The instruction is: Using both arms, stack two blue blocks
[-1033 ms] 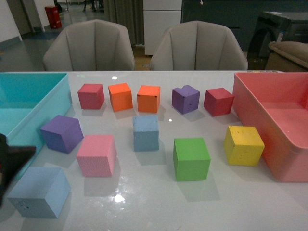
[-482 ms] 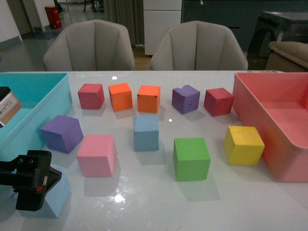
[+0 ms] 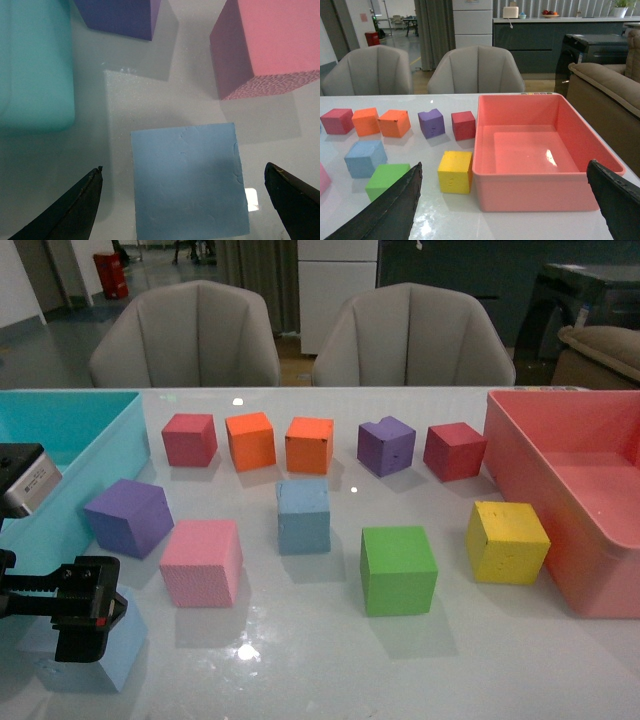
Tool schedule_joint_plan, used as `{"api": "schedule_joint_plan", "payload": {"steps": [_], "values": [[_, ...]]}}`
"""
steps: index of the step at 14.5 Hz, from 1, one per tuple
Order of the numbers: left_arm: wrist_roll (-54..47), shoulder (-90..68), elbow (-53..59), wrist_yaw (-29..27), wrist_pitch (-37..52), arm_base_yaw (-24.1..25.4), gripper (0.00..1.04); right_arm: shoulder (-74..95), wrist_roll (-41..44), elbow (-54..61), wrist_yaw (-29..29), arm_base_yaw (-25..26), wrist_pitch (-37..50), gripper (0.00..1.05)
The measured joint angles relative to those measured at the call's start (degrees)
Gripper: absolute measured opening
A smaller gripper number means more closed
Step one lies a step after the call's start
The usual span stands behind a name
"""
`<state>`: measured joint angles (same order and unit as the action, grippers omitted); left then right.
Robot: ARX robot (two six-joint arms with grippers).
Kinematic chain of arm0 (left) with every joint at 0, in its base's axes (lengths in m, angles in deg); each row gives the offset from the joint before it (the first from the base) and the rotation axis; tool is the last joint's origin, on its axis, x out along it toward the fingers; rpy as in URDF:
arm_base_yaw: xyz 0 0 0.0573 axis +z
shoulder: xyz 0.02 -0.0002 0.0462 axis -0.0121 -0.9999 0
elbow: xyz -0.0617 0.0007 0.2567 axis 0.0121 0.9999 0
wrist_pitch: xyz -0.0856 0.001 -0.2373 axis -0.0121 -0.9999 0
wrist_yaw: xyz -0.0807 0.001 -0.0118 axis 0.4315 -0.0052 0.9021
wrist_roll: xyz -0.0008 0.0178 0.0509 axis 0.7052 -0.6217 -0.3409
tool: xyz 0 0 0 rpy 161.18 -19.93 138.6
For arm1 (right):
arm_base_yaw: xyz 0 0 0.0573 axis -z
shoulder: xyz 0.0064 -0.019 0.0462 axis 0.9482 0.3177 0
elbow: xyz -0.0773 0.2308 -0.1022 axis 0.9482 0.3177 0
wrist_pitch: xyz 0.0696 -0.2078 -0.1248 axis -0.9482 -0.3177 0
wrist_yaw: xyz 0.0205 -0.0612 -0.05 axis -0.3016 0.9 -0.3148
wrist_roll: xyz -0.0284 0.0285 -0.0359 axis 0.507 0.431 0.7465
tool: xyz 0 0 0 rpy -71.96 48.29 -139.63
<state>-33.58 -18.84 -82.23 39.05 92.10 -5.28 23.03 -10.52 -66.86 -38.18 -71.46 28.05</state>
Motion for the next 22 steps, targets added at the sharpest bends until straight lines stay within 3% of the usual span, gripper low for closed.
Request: {"api": "schedule_joint_plan", "payload": {"steps": [10,11,14,15,22], "values": [[-0.52,-10.78,-0.46,-3.67,4.92,-0.9,0.98,0.0,0.0,0.0,0.0,0.0,0.0,0.98],[-0.55,-11.15,-0.48,-3.98,5.05,-1.07,0.94,0.0,0.0,0.0,0.0,0.0,-0.02,0.98],[-0.52,-10.25,-0.46,-4.31,4.42,-1.84,0.63,0.0,0.0,0.0,0.0,0.0,-0.02,0.98],[-0.52,-8.66,-0.46,-4.42,3.56,-2.38,0.57,0.0,0.0,0.0,0.0,0.0,0.0,0.98],[-2.05,5.2,-7.43,-4.81,-6.58,-12.63,0.5,0.0,0.0,0.0,0.0,0.0,0.0,0.98]]}}
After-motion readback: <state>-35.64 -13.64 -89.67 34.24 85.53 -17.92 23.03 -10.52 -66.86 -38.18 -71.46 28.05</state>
